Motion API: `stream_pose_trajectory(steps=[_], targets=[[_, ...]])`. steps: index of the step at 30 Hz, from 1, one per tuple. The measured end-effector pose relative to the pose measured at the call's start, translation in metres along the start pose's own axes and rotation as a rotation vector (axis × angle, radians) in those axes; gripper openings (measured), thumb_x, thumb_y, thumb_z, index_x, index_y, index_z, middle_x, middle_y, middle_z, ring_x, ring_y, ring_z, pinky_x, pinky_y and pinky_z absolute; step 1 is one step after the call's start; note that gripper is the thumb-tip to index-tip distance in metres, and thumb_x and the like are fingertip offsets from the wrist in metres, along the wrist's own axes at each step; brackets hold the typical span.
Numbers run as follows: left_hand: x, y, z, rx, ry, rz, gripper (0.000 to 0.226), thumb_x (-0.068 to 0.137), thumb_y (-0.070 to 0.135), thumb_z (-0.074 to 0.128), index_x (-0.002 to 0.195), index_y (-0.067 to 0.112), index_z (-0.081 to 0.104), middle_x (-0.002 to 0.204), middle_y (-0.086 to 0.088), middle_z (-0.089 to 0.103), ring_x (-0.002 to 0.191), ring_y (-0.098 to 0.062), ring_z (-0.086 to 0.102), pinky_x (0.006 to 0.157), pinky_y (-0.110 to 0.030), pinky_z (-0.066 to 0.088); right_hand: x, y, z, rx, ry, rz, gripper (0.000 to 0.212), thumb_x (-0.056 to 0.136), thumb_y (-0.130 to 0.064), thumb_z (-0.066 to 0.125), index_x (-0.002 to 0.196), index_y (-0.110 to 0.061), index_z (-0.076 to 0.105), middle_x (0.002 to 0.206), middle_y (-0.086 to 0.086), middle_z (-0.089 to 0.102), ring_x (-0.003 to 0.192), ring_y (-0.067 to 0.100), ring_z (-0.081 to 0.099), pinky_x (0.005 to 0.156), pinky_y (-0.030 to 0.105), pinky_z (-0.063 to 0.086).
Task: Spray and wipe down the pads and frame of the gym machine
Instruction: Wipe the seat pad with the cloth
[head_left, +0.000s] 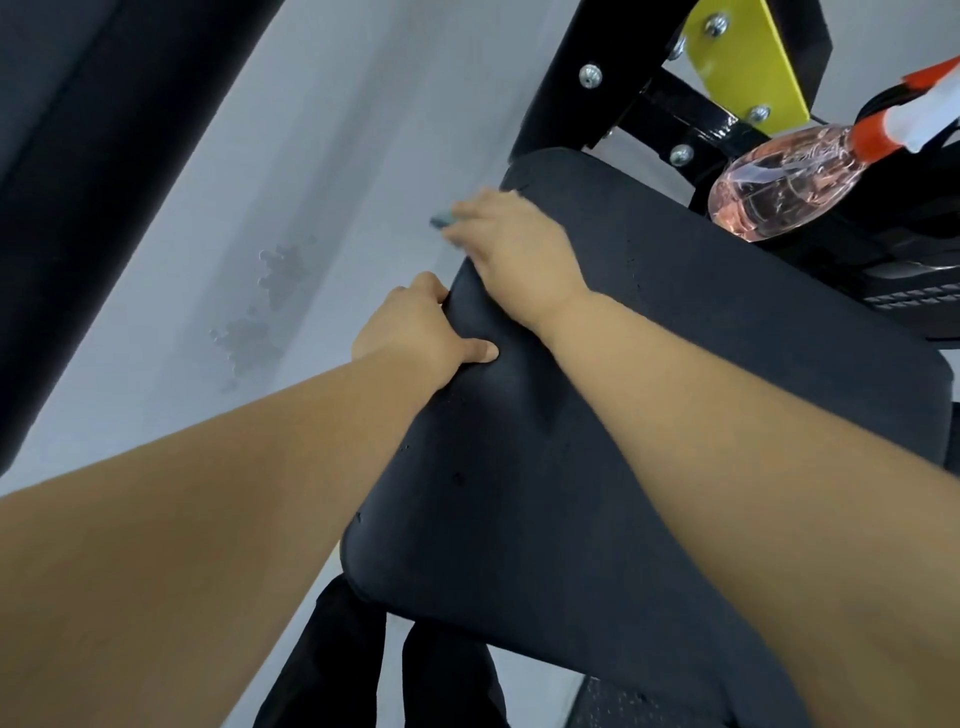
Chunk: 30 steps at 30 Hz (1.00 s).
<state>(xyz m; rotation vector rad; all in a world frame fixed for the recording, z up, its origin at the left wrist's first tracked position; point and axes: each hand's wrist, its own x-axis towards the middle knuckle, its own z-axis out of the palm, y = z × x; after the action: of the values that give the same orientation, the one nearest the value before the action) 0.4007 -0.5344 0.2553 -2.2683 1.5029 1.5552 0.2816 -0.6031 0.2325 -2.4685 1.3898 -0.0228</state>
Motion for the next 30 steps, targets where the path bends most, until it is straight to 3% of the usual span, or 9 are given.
stream_pose_trajectory(steps=[3, 7, 9, 13, 17, 20, 23, 26, 30], targets=[[-0.001, -0.001, 0.002, -0.016, 0.022, -0.015, 0.064, 0.066, 0.045, 0.080, 0.116, 0.021, 0.047, 0.116, 0.001, 0.058, 0.100, -0.023, 0.059, 0.085, -0.040, 0.049, -0.004, 0.022, -0.018, 0.016, -0.017, -0.054, 0.026, 0.095, -0.010, 0.047, 0.111, -0.008, 0.067, 0.117, 0.015, 0.063, 0.114, 0.036, 0.052, 0.098, 0.043, 0.039], [-0.004, -0.008, 0.008, -0.093, 0.050, -0.036, 0.068, 0.068, 0.048, 0.078, 0.122, 0.022, 0.045, 0.121, 0.001, 0.056, 0.107, -0.025, 0.057, 0.090, -0.044, 0.048, -0.013, 0.037, -0.016, -0.010, 0.183, 0.430, 0.035, 0.097, -0.006, 0.040, 0.127, -0.013, 0.057, 0.139, 0.006, 0.048, 0.135, 0.031, 0.032, 0.114, 0.041, 0.017], [-0.009, -0.009, 0.012, -0.122, 0.093, -0.037, 0.072, 0.070, 0.048, 0.077, 0.127, 0.022, 0.043, 0.126, -0.001, 0.052, 0.113, -0.024, 0.053, 0.093, -0.041, 0.046, -0.024, 0.007, -0.005, -0.055, 0.134, 0.335, 0.040, 0.096, -0.006, 0.039, 0.133, -0.016, 0.050, 0.144, 0.002, 0.043, 0.137, 0.028, 0.028, 0.114, 0.039, 0.012], [-0.026, 0.000, 0.019, 0.083, 0.250, 0.039, 0.065, 0.080, 0.043, 0.068, 0.133, 0.019, 0.038, 0.134, -0.006, 0.037, 0.124, -0.027, 0.035, 0.094, -0.034, 0.037, -0.049, 0.000, 0.007, 0.007, 0.073, -0.080, 0.031, 0.088, -0.005, 0.051, 0.115, -0.009, 0.066, 0.126, 0.013, 0.060, 0.121, 0.041, 0.050, 0.104, 0.050, 0.034], [-0.037, 0.018, 0.027, 0.313, 0.302, 0.243, 0.055, 0.086, 0.039, 0.062, 0.132, 0.020, 0.039, 0.133, -0.006, 0.034, 0.121, -0.027, 0.032, 0.092, -0.032, 0.036, -0.069, 0.074, -0.015, -0.083, 0.222, 0.453, 0.037, 0.099, -0.014, 0.036, 0.131, -0.016, 0.054, 0.143, 0.006, 0.045, 0.135, 0.034, 0.032, 0.112, 0.035, 0.018], [-0.041, 0.038, 0.038, 0.380, 0.237, 0.315, 0.069, 0.079, 0.047, 0.067, 0.134, 0.019, 0.036, 0.135, -0.005, 0.030, 0.123, -0.026, 0.030, 0.094, -0.032, 0.036, -0.085, 0.073, -0.019, -0.028, 0.385, 0.766, 0.038, 0.098, -0.011, 0.036, 0.132, -0.016, 0.052, 0.144, 0.002, 0.042, 0.137, 0.029, 0.028, 0.112, 0.030, 0.014], [-0.042, 0.056, 0.052, 0.460, 0.144, 0.227, 0.093, 0.068, 0.057, 0.073, 0.139, 0.018, 0.028, 0.143, -0.007, 0.023, 0.130, -0.028, 0.025, 0.096, -0.037, 0.036, -0.090, 0.031, -0.002, 0.053, 0.298, 0.450, 0.035, 0.092, -0.005, 0.045, 0.123, -0.009, 0.060, 0.137, 0.009, 0.051, 0.132, 0.036, 0.036, 0.112, 0.046, 0.023], [-0.043, 0.064, 0.056, 0.516, 0.108, 0.149, 0.100, 0.067, 0.058, 0.074, 0.143, 0.018, 0.023, 0.148, -0.008, 0.018, 0.134, -0.030, 0.022, 0.097, -0.041, 0.038, -0.106, 0.034, -0.008, 0.058, 0.127, 0.132, 0.033, 0.092, -0.006, 0.048, 0.121, -0.007, 0.062, 0.135, 0.013, 0.053, 0.131, 0.040, 0.039, 0.110, 0.047, 0.024], [-0.048, 0.075, 0.060, 0.574, 0.121, 0.154, 0.086, 0.074, 0.042, 0.074, 0.141, 0.015, 0.027, 0.145, -0.009, 0.019, 0.131, -0.032, 0.024, 0.092, -0.040, 0.039, -0.143, 0.099, -0.032, -0.042, 0.327, 0.545, 0.035, 0.098, -0.009, 0.042, 0.130, -0.013, 0.055, 0.140, 0.008, 0.048, 0.139, 0.037, 0.024, 0.112, 0.036, 0.020]])
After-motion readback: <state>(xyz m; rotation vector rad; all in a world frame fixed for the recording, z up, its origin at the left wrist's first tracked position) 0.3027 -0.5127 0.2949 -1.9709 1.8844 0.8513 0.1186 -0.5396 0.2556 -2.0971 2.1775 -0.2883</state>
